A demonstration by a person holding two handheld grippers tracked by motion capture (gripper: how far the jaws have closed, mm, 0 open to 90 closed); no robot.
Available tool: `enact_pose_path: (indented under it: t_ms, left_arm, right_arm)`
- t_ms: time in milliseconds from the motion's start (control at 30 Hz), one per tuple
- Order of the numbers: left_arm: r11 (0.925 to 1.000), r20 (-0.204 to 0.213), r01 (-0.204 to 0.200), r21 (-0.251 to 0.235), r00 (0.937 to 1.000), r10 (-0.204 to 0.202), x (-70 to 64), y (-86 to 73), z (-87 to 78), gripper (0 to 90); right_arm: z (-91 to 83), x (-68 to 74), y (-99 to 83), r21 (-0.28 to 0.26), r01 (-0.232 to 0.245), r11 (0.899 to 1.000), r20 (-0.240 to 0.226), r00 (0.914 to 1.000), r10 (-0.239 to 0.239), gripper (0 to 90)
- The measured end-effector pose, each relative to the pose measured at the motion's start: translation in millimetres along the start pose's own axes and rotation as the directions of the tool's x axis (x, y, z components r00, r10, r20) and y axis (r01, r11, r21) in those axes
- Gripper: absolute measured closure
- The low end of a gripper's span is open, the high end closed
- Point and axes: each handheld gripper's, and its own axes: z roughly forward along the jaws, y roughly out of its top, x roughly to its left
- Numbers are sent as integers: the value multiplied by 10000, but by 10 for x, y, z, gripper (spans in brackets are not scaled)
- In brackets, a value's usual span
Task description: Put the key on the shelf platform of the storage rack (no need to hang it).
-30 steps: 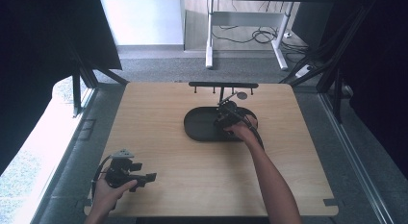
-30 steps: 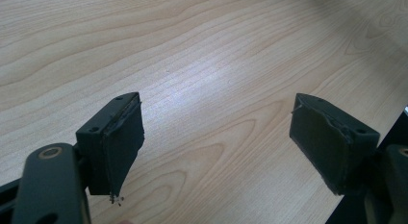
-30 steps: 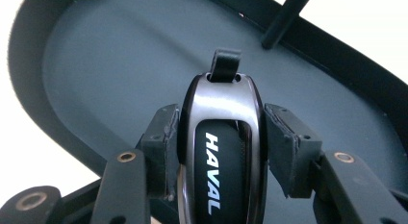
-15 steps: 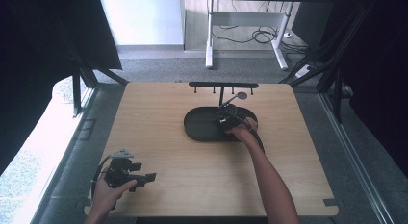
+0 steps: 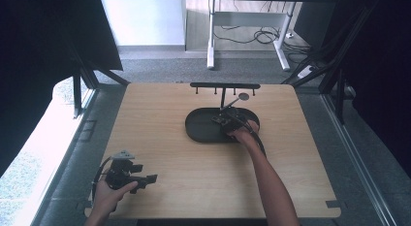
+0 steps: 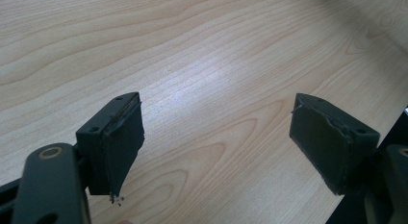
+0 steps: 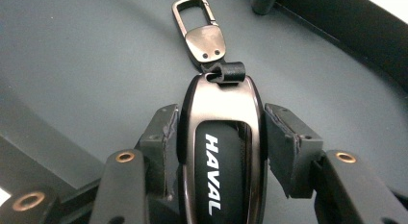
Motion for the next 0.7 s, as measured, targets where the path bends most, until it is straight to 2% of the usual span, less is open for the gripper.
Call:
enact_pose_path:
  t_ms: [67, 267, 433, 533, 700]
  left_arm:
    - [10000, -6, 8, 2, 10000, -8, -1, 0, 1, 198]
    - [10000, -11, 7, -7, 10000, -7, -6, 0, -1, 198]
    - [10000, -60, 33, -27, 10000, -33, 4, 0, -6, 198]
    - [9998, -133, 23, -222, 9999, -26, -5, 5, -23, 201]
    - [9996, -160, 18, -296, 9999, -23, -11, 7, -39, 202]
  right_arm:
    - [-44, 5, 9, -268, -41, 9996, 6, 10000, 41, 446]
    - [-157, 39, 23, -629, -23, 9980, -113, 9999, 16, 418]
    - [-326, 79, 2, -878, 208, 9959, -316, 9992, -236, 408]
    - [-487, 124, -42, -1265, 385, 9912, -586, 9972, -462, 410]
    - [-617, 145, -125, -1621, 541, 9853, -727, 9951, -666, 410]
